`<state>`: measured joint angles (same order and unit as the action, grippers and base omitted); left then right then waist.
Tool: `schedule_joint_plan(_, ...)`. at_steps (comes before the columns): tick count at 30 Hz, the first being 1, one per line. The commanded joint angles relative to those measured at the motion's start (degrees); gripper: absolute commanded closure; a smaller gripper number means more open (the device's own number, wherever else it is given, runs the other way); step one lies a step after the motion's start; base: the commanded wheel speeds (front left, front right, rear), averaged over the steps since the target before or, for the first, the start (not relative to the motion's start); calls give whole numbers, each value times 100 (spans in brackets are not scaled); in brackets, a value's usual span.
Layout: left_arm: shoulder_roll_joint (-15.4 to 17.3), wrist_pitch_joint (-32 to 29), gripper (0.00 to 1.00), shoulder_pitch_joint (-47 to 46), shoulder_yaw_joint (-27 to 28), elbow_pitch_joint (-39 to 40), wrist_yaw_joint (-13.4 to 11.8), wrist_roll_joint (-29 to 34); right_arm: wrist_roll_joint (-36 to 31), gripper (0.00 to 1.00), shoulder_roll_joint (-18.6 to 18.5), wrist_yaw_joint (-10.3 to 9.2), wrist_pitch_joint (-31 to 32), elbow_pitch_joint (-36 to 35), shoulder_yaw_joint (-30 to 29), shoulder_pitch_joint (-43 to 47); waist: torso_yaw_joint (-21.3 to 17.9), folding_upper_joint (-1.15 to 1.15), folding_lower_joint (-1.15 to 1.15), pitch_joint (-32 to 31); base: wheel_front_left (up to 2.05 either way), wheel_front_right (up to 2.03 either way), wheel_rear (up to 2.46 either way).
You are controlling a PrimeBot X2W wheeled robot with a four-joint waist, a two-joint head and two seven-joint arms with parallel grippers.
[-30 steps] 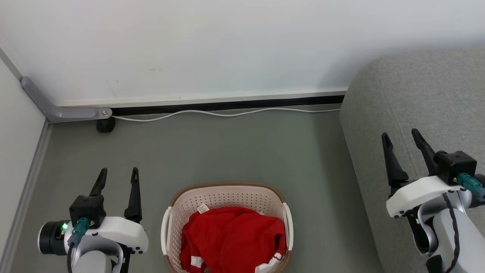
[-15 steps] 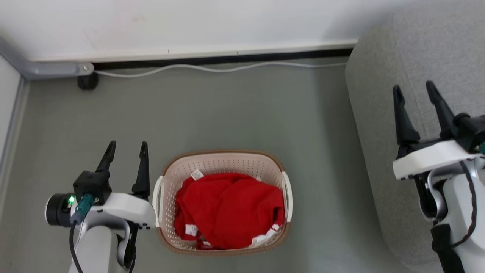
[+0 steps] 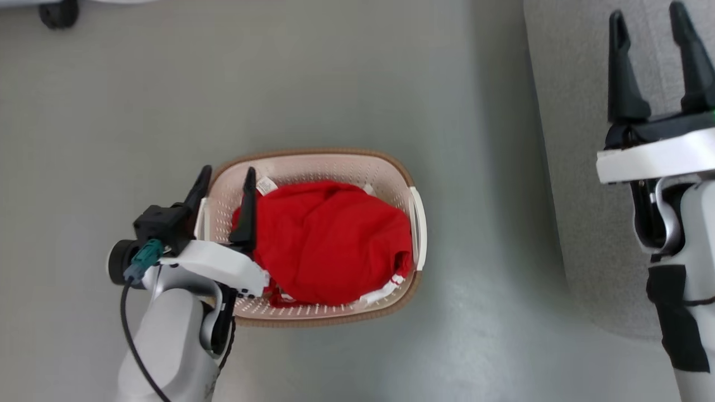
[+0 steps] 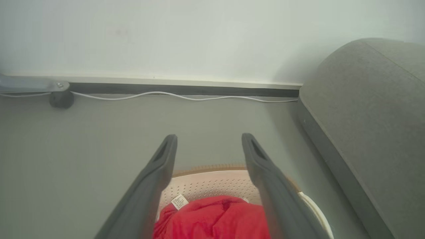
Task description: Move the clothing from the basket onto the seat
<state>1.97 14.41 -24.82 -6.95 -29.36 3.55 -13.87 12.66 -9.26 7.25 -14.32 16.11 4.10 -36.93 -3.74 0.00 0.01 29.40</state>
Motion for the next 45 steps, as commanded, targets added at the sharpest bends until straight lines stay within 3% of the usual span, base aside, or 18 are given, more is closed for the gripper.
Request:
schedule_joint_plan(1, 92, 59, 0, -129, 64, 41, 36, -70, 51, 0, 5, 24, -68, -211, 61, -92, -104, 0, 0, 373, 0, 0, 0)
schedule_joint_plan(13, 91, 59, 0, -914, -1194, -1207, 376, -848, 68, 0, 127, 24, -68, -674, 194, -684, -377, 0, 0, 1458, 0, 0, 0)
schedule_joint_plan(21, 115, 15, 0, -1597, -2995, -2081, 391, -2126, 129, 0, 218, 24, -68, -775, 300, -808, -586, 0, 0, 1779, 0, 0, 0)
schedule_joint_plan(28, 327, -323, 0, -2173, -3851, -2523, 392, -2883, 168, 0, 272, 24, -68, -894, 340, -894, -774, 0, 0, 2011, 0, 0, 0)
schedule_joint_plan(36, 455, -648, 0, -2833, -4587, -3377, 393, -2986, 247, 0, 391, 24, -68, -1091, 440, -1002, -1044, 0, 0, 2301, 0, 0, 0)
schedule_joint_plan(44, 376, -575, 0, -3252, -4909, -4155, 387, -2757, 253, 0, 441, 24, -68, -1293, 428, -1046, -1138, 0, 0, 2454, 0, 0, 0)
schedule_joint_plan(45, 353, -563, 67, -3266, -4935, -4192, 383, -2740, 247, 0, 445, 24, -68, -1298, 422, -1041, -1138, 0, 0, 2455, 0, 0, 0)
